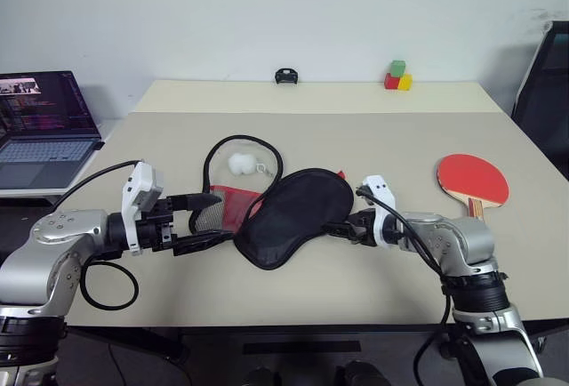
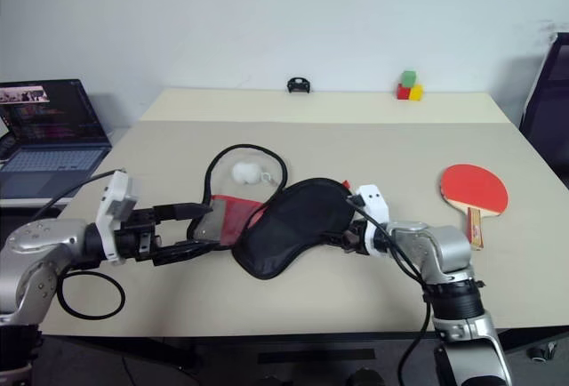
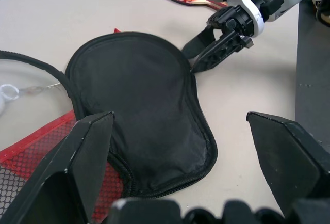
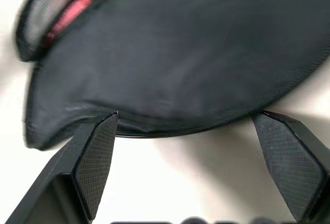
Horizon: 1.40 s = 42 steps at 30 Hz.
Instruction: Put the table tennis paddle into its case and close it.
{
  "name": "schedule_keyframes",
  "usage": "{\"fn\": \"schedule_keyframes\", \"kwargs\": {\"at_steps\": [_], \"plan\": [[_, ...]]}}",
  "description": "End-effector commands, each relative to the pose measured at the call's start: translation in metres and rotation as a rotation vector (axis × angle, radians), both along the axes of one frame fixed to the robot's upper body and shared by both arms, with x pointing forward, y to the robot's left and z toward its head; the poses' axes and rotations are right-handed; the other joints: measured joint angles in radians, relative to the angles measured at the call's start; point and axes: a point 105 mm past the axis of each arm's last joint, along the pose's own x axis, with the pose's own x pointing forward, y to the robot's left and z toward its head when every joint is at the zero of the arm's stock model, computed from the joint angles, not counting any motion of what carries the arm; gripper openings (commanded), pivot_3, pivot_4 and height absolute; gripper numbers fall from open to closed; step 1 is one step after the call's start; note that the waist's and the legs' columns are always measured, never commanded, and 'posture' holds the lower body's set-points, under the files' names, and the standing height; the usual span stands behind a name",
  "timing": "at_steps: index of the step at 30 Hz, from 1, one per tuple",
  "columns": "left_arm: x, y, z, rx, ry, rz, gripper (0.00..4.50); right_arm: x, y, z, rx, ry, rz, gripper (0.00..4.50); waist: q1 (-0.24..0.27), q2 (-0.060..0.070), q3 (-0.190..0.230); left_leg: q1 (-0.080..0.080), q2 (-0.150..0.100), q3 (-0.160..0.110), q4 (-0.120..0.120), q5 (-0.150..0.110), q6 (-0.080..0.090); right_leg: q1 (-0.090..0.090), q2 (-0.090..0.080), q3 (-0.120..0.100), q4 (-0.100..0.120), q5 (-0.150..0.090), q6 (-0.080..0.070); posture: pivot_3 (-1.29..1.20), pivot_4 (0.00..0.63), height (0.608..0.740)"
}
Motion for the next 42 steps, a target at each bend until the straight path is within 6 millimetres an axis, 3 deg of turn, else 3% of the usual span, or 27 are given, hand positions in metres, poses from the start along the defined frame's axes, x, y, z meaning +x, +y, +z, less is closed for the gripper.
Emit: {"fn": "schedule_keyframes", "kwargs": {"at_steps": [1, 9, 10, 14, 23, 29, 37, 42], "plan": [[0.001, 0.002, 0.01, 0.01, -0.05, 0.007, 4.5, 0.001, 0.006, 0.018, 0.043, -0.04, 0.011, 4.47, 0.0, 0.0, 0.0, 0.0, 0.0, 0.0, 0.0, 0.0, 0.0, 0.0, 0.0, 0.0, 0.0, 0.0, 0.0, 0.0, 0.15, 0.74], [0.0, 0.002, 0.008, 0.009, -0.048, 0.016, 4.5, 0.008, 0.012, 0.019, 0.137, 0.018, -0.071, 4.47, 0.0, 0.0, 0.0, 0.0, 0.0, 0.0, 0.0, 0.0, 0.0, 0.0, 0.0, 0.0, 0.0, 0.0, 0.0, 0.0, 0.15, 0.74], [0.0, 0.002, 0.008, 0.009, -0.048, 0.017, 4.5, 0.01, 0.011, 0.018, 0.154, 0.034, -0.092, 4.31, 0.0, 0.0, 0.0, 0.0, 0.0, 0.0, 0.0, 0.0, 0.0, 0.0, 0.0, 0.0, 0.0, 0.0, 0.0, 0.0, 0.15, 0.74], [0.0, 0.001, 0.007, 0.01, -0.047, 0.016, 4.5, 0.013, 0.011, 0.014, 0.194, 0.084, -0.147, 3.19, 0.0, 0.0, 0.0, 0.0, 0.0, 0.0, 0.0, 0.0, 0.0, 0.0, 0.0, 0.0, 0.0, 0.0, 0.0, 0.0, 0.15, 0.74], [0.001, -0.003, 0.006, 0.007, -0.05, 0.001, 4.5, 0.016, 0.009, 0.012, 0.213, 0.122, -0.186, 0.04, 0.0, 0.0, 0.0, 0.0, 0.0, 0.0, 0.0, 0.0, 0.0, 0.0, 0.0, 0.0, 0.0, 0.0, 0.0, 0.0, 0.15, 0.74], [-0.001, -0.011, 0.004, 0.0, -0.048, -0.021, 4.5, 0.021, -0.013, 0.016, 0.133, 0.104, -0.162, 0.04, 0.001, 0.0, 0.0, 0.0, 0.0, 0.0, 0.0, 0.0, 0.0, 0.0, 0.0, 0.0, 0.0, 0.0, 0.0, 0.0, 0.15, 0.74], [-0.005, -0.021, 0.0, -0.003, -0.037, -0.055, 4.5, 0.043, -0.068, 0.029, -0.071, 0.036, -0.123, 0.04, 0.0, 0.001, 0.0, 0.0, 0.0, 0.001, 0.0, 0.0, 0.0, 0.0, 0.0, 0.0, 0.0, 0.0, 0.0, 0.0, 0.15, 0.74], [-0.006, -0.027, -0.001, -0.011, -0.035, -0.069, 4.5, 0.055, -0.084, 0.038, -0.173, -0.003, -0.062, 0.04, -0.001, 0.001, 0.0, 0.0, 0.0, 0.002, 0.0, 0.0, 0.0, 0.0, 0.001, 0.001, -0.001, 0.0, 0.0, 0.0, 0.15, 0.74]]}}
